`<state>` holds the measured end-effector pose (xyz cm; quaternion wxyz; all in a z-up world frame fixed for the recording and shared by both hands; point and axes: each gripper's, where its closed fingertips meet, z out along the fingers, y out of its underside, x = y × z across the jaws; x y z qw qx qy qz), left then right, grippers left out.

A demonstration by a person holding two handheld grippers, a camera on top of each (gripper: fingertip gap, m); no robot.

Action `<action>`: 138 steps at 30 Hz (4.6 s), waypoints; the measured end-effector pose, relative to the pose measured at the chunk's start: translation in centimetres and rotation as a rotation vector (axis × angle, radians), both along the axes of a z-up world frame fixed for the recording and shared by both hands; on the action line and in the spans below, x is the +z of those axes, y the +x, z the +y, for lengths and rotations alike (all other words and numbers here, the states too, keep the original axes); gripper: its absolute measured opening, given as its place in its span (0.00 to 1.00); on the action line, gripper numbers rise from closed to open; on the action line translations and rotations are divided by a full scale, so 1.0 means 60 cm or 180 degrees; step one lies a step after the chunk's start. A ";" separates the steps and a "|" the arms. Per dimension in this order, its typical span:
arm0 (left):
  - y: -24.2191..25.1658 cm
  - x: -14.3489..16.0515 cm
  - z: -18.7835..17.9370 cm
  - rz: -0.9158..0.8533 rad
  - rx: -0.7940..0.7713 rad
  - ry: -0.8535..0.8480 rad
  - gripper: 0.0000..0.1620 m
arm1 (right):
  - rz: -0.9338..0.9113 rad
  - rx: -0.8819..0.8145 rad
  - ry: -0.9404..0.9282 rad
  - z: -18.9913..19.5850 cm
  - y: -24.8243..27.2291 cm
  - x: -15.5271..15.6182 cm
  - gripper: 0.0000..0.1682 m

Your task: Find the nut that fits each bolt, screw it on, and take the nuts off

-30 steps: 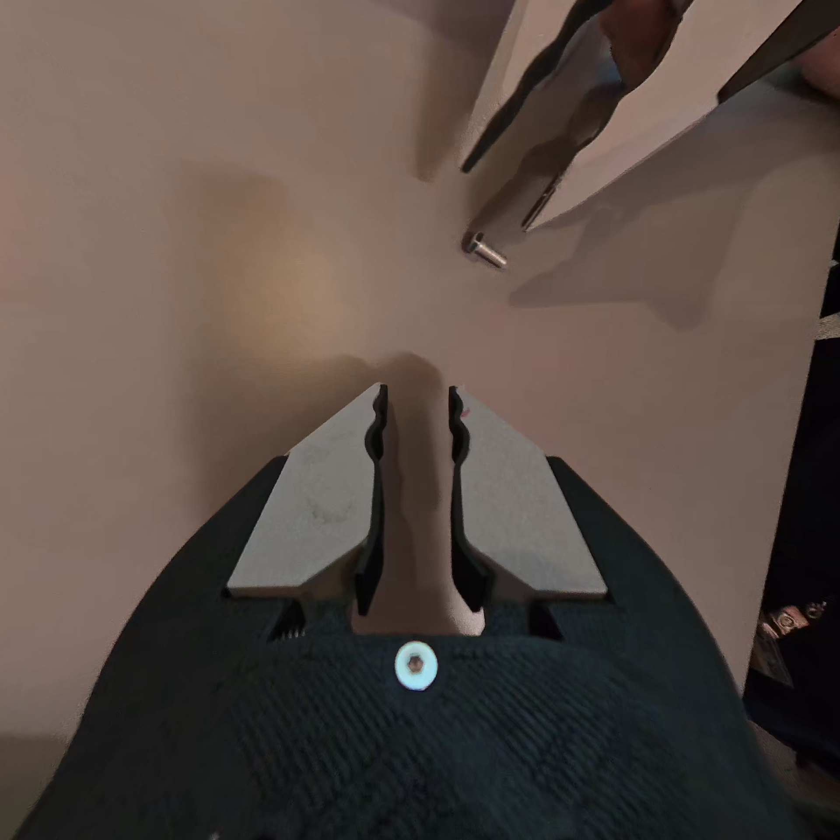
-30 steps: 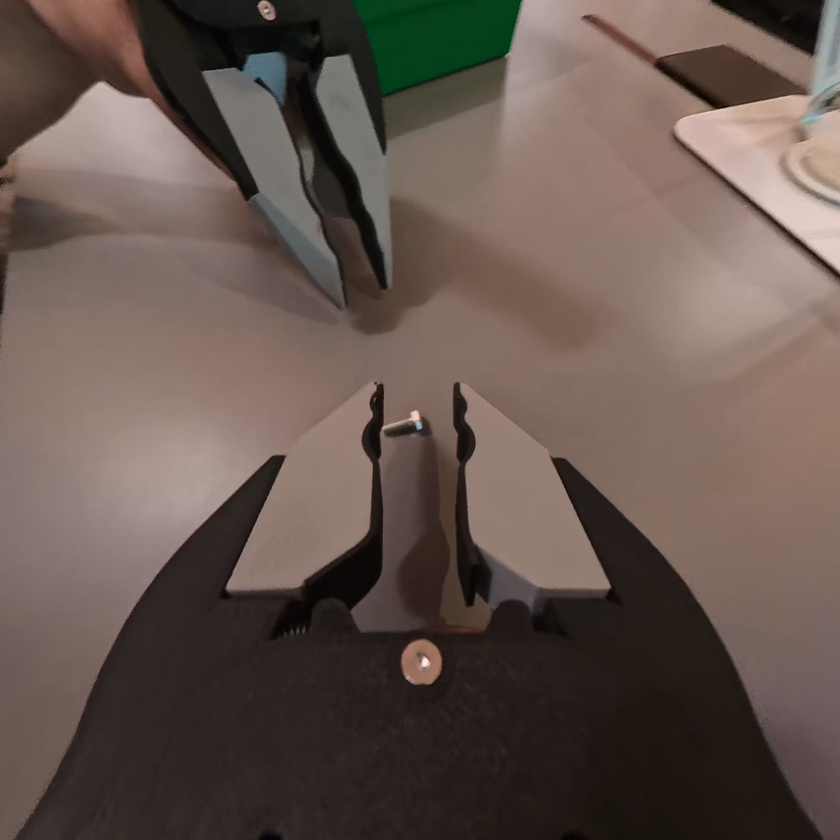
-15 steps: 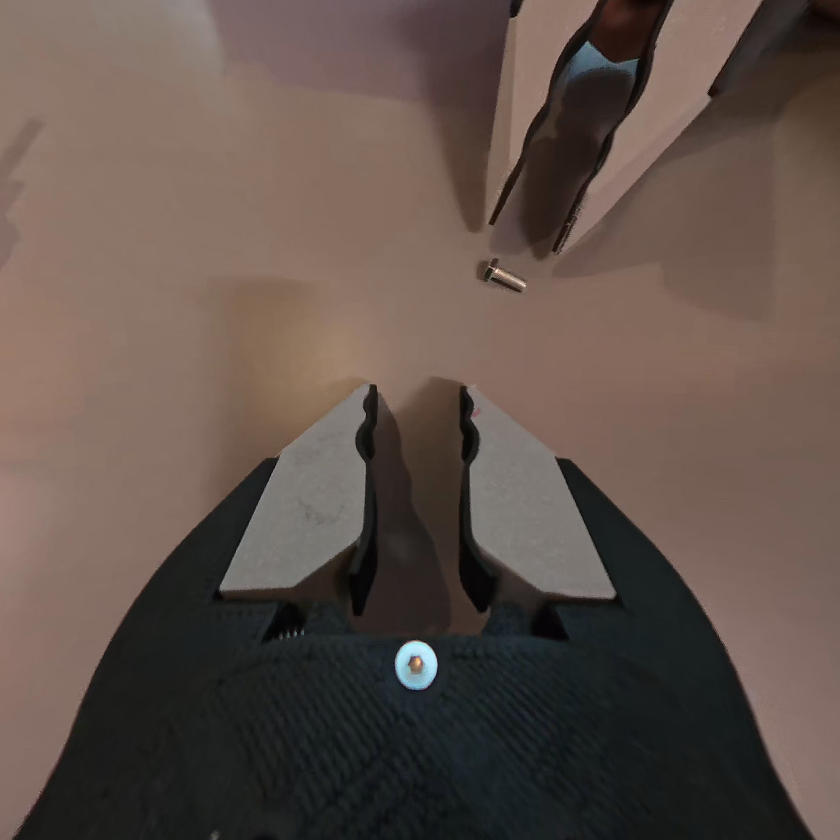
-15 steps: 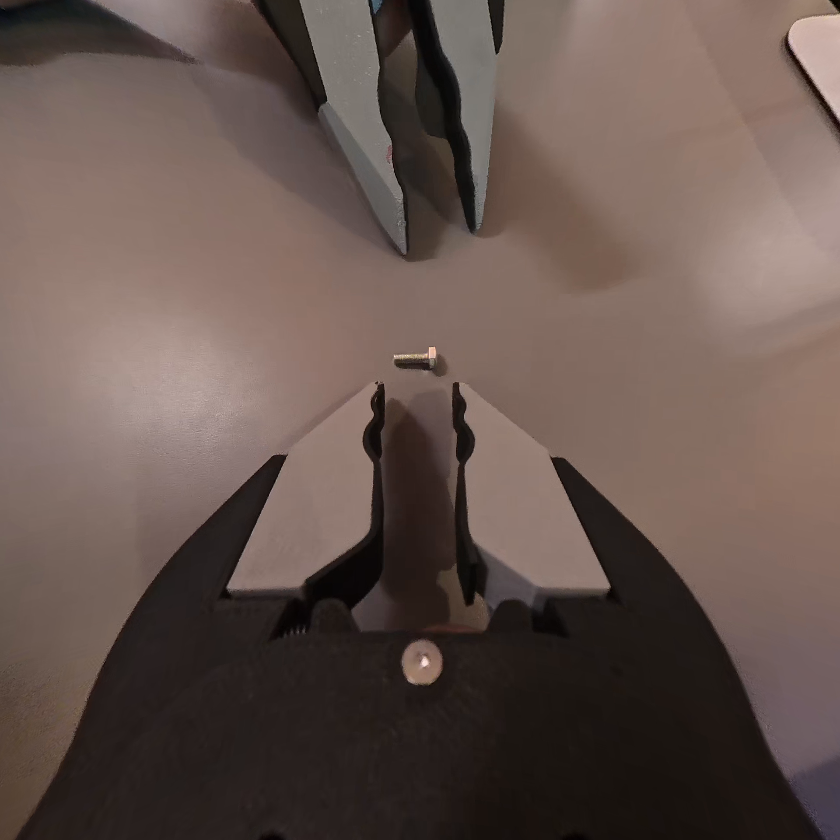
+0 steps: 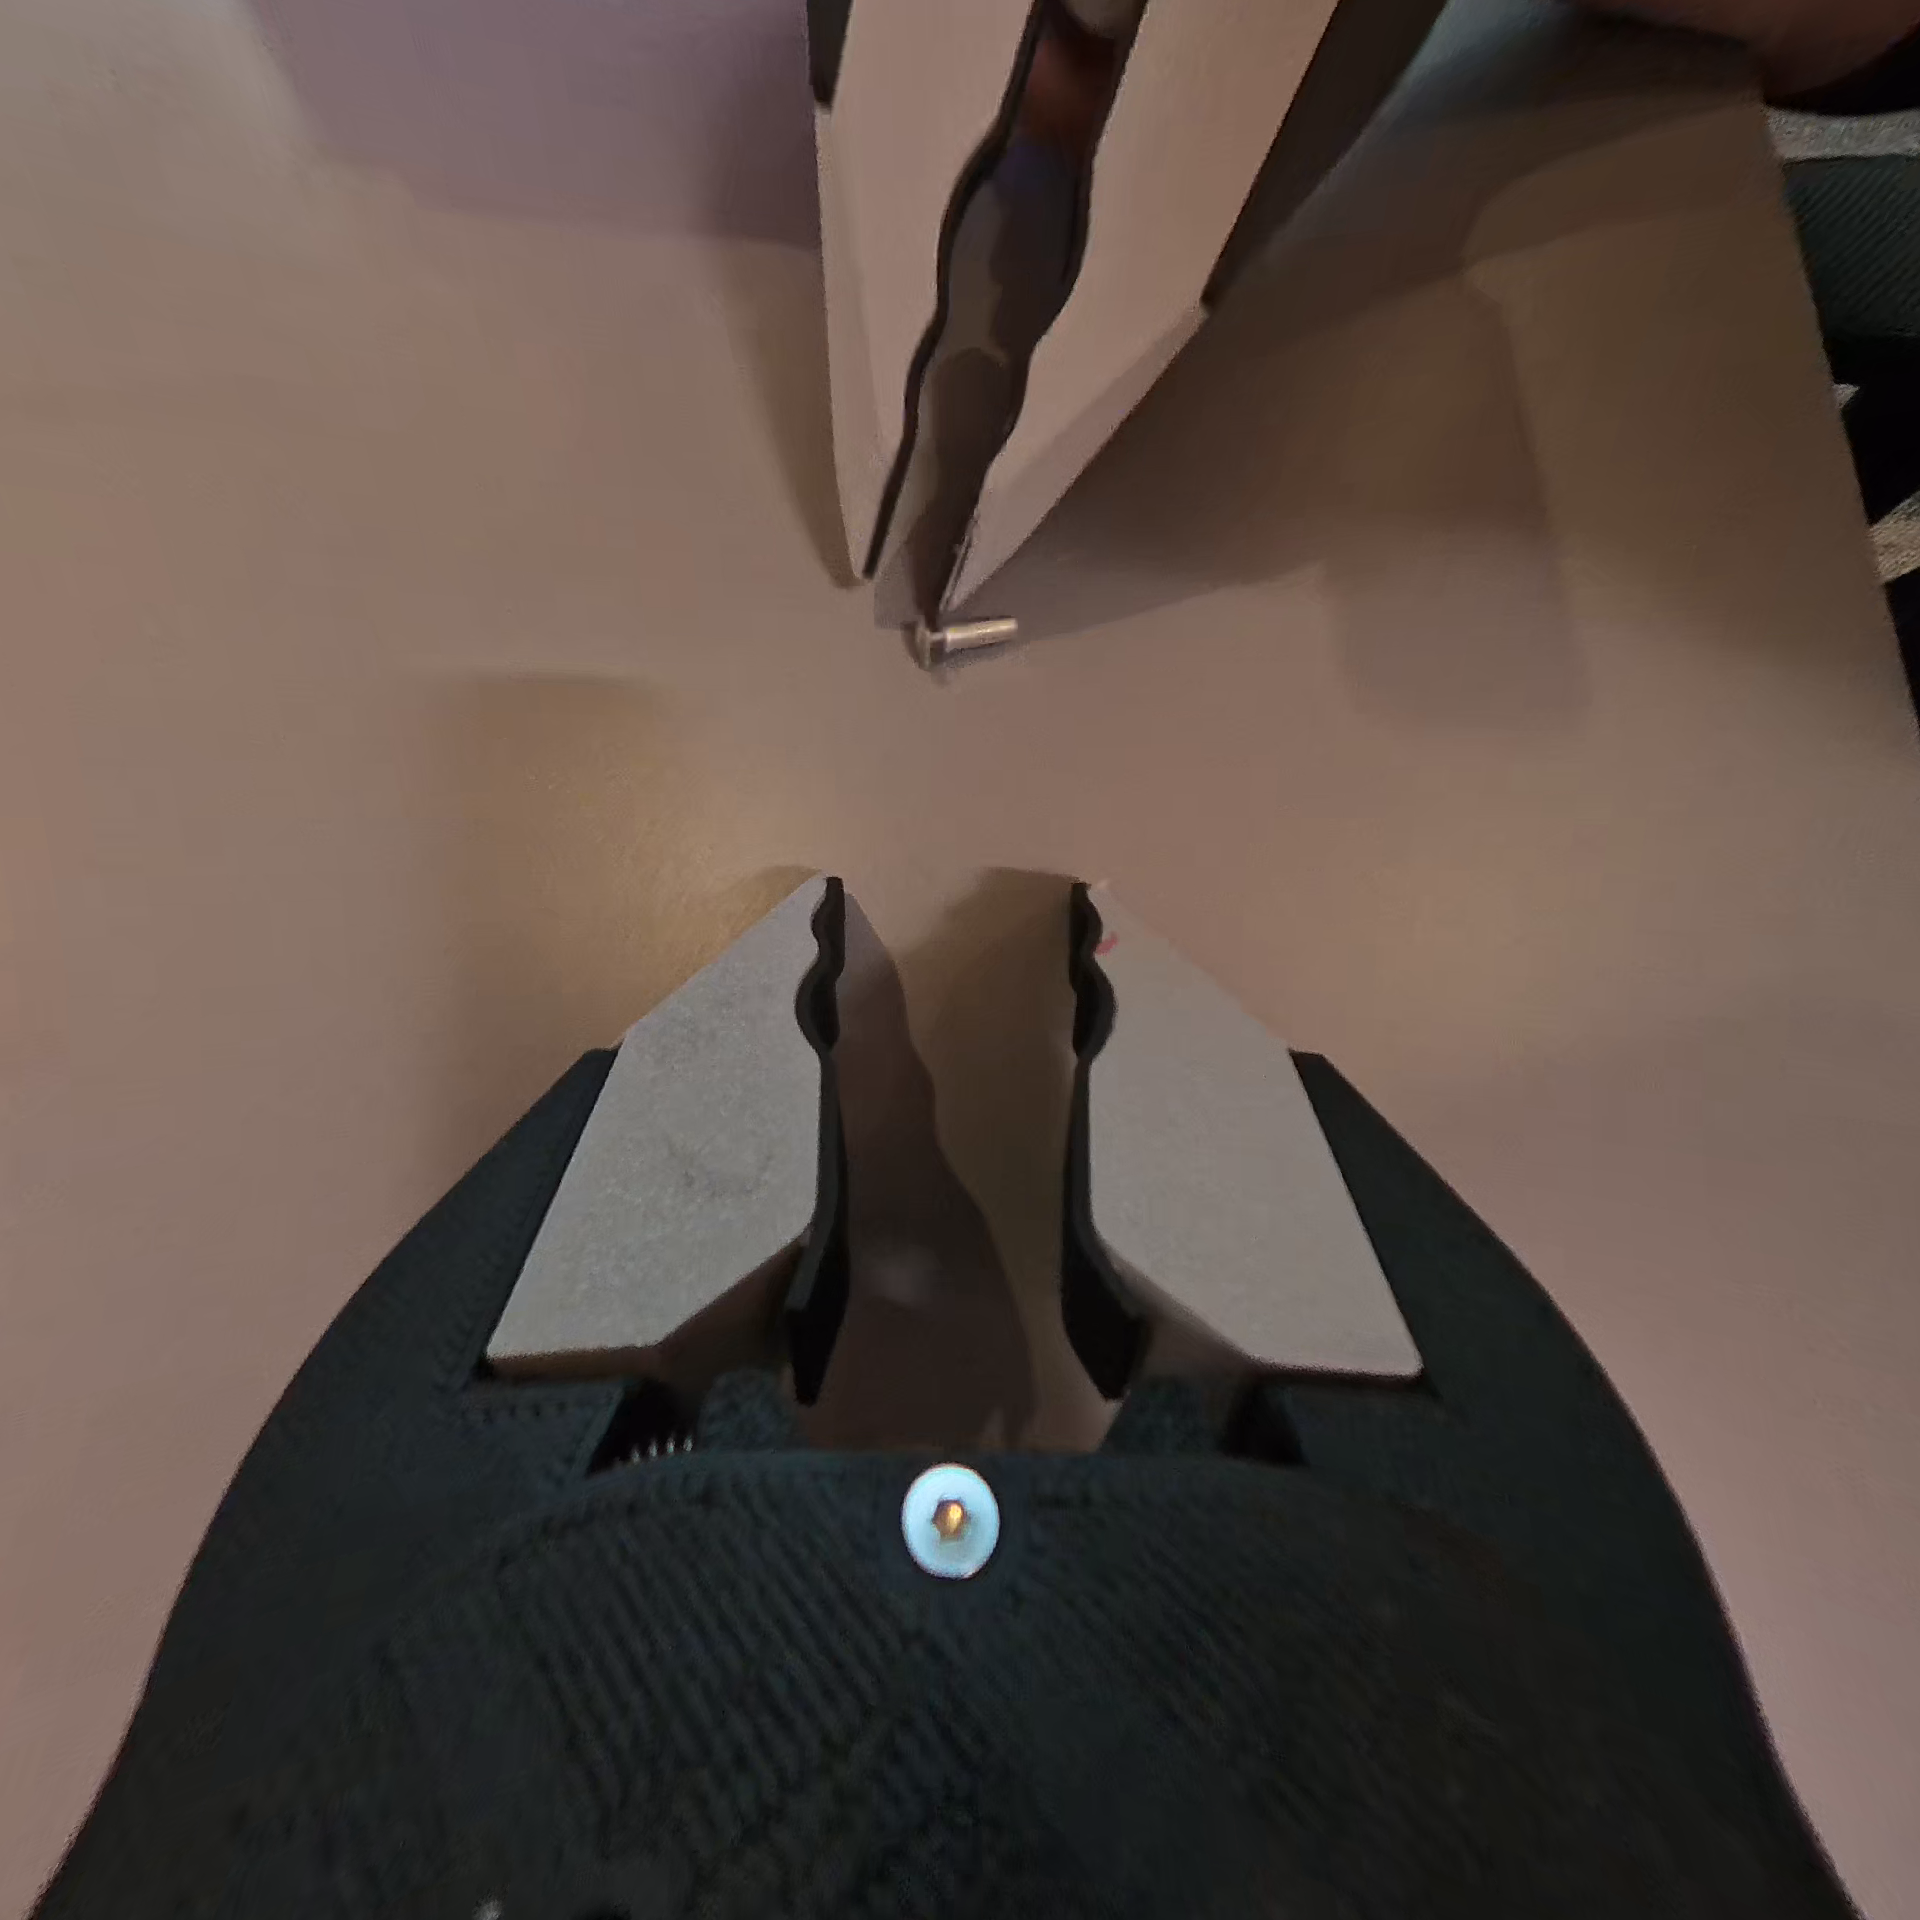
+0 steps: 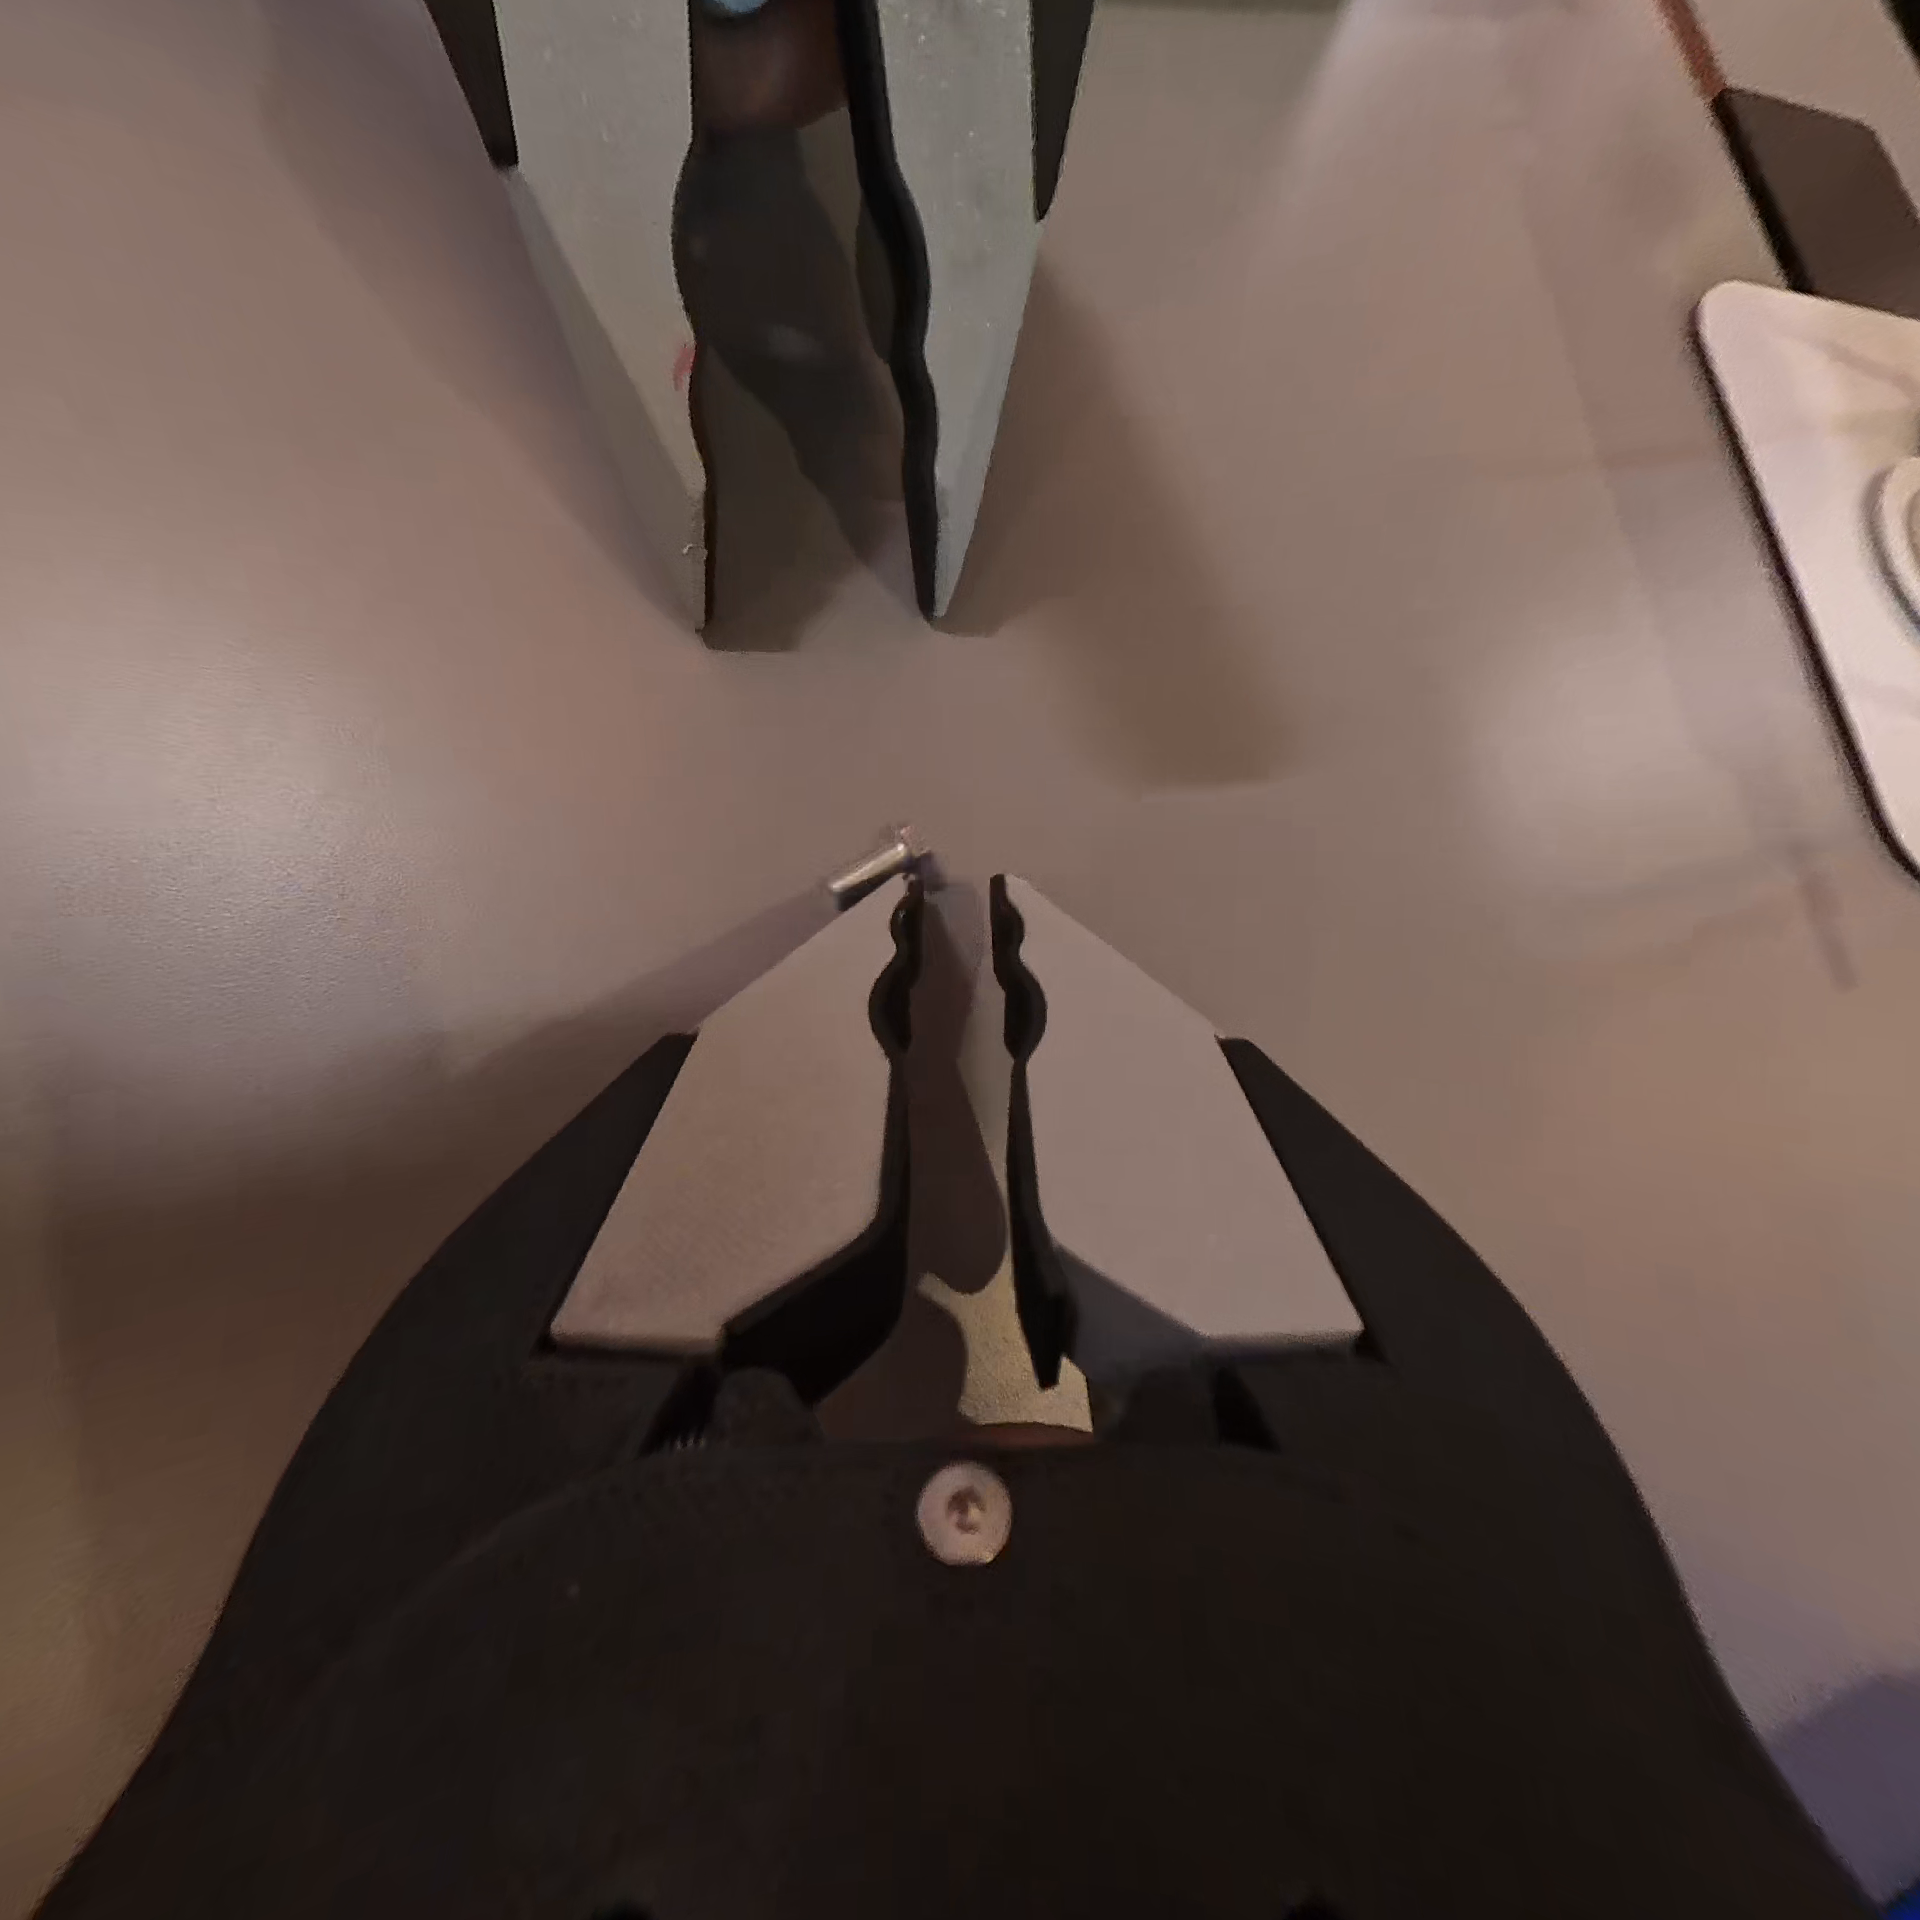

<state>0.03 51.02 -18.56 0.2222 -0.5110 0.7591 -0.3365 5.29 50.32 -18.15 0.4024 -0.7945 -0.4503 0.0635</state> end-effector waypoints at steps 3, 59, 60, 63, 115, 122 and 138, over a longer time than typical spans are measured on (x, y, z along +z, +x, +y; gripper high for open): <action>0.002 0.000 -0.005 0.0000 0.0007 0.0004 0.27 | -0.0023 0.0120 -0.0064 -0.010 -0.021 -0.006 0.03; 0.034 0.090 0.034 -0.1105 0.0444 0.0216 0.05 | 0.2027 0.0013 -0.0442 0.039 -0.052 0.089 0.04; 0.033 0.091 0.038 -0.1113 0.0475 0.0172 0.05 | 0.2057 0.0036 -0.0409 0.039 -0.054 0.093 0.04; 0.030 0.095 0.043 -0.1129 0.0513 -0.0001 0.05 | 0.2072 0.0001 -0.0316 0.041 -0.055 0.100 0.04; -0.001 0.009 0.043 -0.0004 0.0632 0.0240 0.12 | 0.1342 -0.0124 -0.0457 0.039 -0.059 0.045 0.07; 0.003 0.044 0.055 -0.0286 0.0768 0.0090 0.17 | 0.1367 -0.0124 -0.0442 0.039 -0.059 0.047 0.07; -0.088 0.190 0.054 -0.1025 0.1123 -0.0149 0.25 | 0.1536 -0.0168 -0.0419 0.044 -0.056 0.058 0.09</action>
